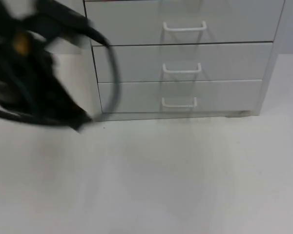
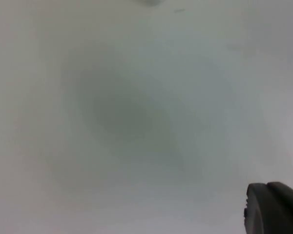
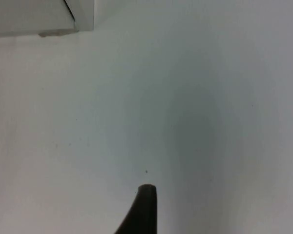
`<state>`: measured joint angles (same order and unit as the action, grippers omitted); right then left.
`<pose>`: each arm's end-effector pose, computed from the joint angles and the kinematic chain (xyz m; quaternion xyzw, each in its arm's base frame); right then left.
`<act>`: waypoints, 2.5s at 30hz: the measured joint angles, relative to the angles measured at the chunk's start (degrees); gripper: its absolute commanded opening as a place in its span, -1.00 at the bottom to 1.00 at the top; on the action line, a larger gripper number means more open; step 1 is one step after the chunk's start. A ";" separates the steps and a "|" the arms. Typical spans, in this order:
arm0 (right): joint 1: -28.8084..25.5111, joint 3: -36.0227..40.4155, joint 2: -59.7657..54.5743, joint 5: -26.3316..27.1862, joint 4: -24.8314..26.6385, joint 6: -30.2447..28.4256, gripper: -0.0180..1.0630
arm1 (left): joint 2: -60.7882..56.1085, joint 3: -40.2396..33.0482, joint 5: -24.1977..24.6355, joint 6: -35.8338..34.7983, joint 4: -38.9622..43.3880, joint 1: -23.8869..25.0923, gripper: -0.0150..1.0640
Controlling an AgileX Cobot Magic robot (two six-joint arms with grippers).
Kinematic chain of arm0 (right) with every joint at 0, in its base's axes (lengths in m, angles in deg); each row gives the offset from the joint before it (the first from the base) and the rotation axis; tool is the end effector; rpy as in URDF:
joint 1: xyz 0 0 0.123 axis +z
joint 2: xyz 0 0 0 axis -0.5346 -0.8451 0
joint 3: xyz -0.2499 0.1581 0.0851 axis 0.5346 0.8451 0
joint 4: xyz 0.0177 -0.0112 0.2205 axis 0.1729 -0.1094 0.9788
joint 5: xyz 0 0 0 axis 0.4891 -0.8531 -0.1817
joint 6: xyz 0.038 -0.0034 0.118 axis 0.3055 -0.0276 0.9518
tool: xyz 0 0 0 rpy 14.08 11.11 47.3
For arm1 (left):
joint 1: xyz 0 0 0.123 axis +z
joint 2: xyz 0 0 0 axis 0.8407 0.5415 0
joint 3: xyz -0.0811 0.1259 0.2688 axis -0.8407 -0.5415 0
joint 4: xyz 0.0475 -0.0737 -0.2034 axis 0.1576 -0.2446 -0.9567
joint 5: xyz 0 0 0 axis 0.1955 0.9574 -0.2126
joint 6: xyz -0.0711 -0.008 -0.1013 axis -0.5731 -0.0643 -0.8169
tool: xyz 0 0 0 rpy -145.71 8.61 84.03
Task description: Open the drawer with the left hand, place the block into the drawer with the right hand, then close the drawer with the left hand.
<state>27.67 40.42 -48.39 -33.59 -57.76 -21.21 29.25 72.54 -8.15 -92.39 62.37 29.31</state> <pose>0.1623 -0.0060 0.2851 0.0057 0.9484 0.0067 0.3169 0.2341 -0.1016 0.2312 0.2472 0.9426 0.0320 0.2221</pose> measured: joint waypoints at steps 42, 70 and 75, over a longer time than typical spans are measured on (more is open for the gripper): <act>8.98 0.00 19.13 1.25 5.72 -10.25 0.52 | -44.59 -3.52 10.88 16.77 -22.69 31.63 -0.98; 8.98 0.00 48.21 -12.06 5.72 -6.64 0.52 | -79.95 -15.10 14.36 17.41 -26.56 31.63 -0.98; 8.98 0.00 52.38 -16.12 5.72 -6.23 0.52 | -82.70 -15.22 20.88 14.27 -22.56 31.63 -0.98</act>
<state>36.65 40.42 3.99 -49.71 -52.05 -27.44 -53.45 57.33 12.73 -78.11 39.80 60.94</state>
